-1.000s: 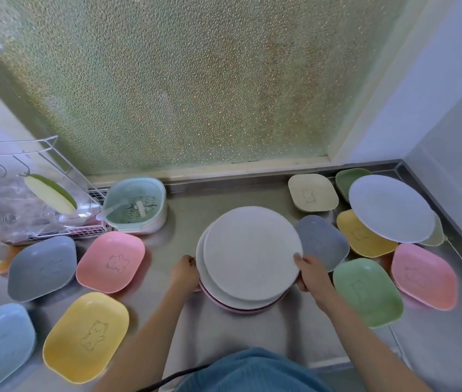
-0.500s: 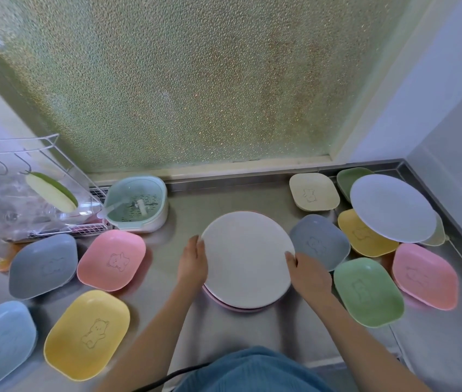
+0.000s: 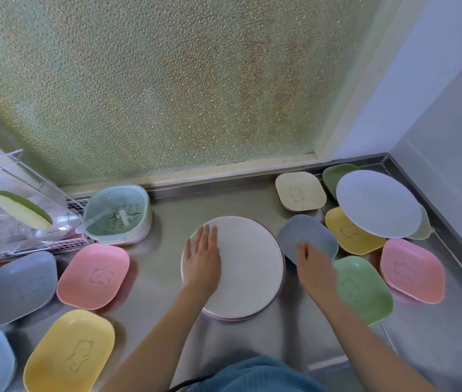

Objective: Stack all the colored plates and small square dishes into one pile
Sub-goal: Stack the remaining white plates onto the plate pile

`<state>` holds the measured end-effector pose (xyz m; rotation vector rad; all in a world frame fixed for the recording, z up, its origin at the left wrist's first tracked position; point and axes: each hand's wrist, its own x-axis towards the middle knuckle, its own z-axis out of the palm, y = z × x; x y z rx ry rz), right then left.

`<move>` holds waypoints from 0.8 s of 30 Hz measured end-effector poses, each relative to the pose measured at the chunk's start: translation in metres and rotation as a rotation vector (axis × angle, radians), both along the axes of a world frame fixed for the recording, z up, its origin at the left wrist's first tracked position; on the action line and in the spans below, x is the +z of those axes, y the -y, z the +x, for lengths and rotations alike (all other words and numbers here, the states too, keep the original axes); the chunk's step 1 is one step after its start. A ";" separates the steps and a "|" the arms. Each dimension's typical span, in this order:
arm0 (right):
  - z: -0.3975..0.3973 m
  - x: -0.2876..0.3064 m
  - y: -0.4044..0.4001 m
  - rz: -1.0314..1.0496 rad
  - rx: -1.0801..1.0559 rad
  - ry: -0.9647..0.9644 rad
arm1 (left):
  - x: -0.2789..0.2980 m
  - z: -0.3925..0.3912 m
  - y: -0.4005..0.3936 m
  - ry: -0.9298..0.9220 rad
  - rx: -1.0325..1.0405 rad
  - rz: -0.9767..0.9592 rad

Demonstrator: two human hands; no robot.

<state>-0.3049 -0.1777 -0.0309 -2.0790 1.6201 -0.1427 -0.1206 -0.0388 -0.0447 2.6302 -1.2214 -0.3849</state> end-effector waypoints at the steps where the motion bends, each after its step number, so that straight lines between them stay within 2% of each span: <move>1: -0.006 0.002 0.011 -0.062 -0.036 0.019 | 0.003 -0.005 0.010 -0.005 -0.058 0.006; 5: -0.034 0.008 0.057 -0.279 -0.128 0.068 | 0.010 -0.026 0.051 -0.019 -0.228 -0.002; 10: -0.067 -0.002 0.112 -0.230 -0.102 -0.282 | 0.012 -0.049 0.098 -0.039 -0.290 -0.016; 13: -0.077 -0.014 0.129 -0.166 -0.067 -0.364 | 0.010 -0.061 0.113 -0.014 -0.329 -0.002; 24: -0.091 -0.026 0.160 -0.137 0.015 -0.220 | 0.001 -0.065 0.116 0.098 -0.412 0.109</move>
